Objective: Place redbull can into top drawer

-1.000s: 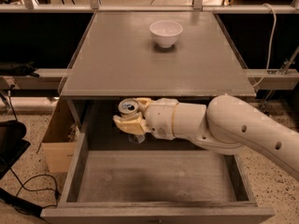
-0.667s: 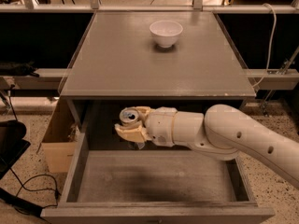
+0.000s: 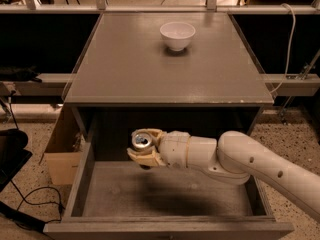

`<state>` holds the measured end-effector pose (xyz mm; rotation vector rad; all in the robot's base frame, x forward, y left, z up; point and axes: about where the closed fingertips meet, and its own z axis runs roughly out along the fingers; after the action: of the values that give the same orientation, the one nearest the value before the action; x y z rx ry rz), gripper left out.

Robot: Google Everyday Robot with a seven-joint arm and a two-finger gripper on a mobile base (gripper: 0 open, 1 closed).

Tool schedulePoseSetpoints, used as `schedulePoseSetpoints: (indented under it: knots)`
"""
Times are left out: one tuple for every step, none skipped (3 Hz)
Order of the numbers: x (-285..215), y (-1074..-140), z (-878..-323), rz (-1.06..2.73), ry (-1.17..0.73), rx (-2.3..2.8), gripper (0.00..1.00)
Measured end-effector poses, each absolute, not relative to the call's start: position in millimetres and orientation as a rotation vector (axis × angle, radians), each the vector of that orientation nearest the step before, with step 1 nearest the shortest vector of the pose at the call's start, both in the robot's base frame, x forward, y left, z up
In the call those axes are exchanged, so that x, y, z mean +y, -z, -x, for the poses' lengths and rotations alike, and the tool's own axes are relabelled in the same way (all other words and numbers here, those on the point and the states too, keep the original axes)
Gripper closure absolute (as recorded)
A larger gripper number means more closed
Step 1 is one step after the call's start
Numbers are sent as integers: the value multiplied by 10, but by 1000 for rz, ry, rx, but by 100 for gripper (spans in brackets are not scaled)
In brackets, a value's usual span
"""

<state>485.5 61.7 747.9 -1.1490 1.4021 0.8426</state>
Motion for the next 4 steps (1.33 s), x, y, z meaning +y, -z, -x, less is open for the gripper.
schedulePoseSetpoints:
  knots:
    - [583,-7323,-4782,1178,-850,1380,100]
    - [538,-7209,-4694,1194,-851,1375,100]
    - [511,-7106,-4609,1194,-853,1373,98]
    - [511,-7106,-4609,1195,-853,1373,68]
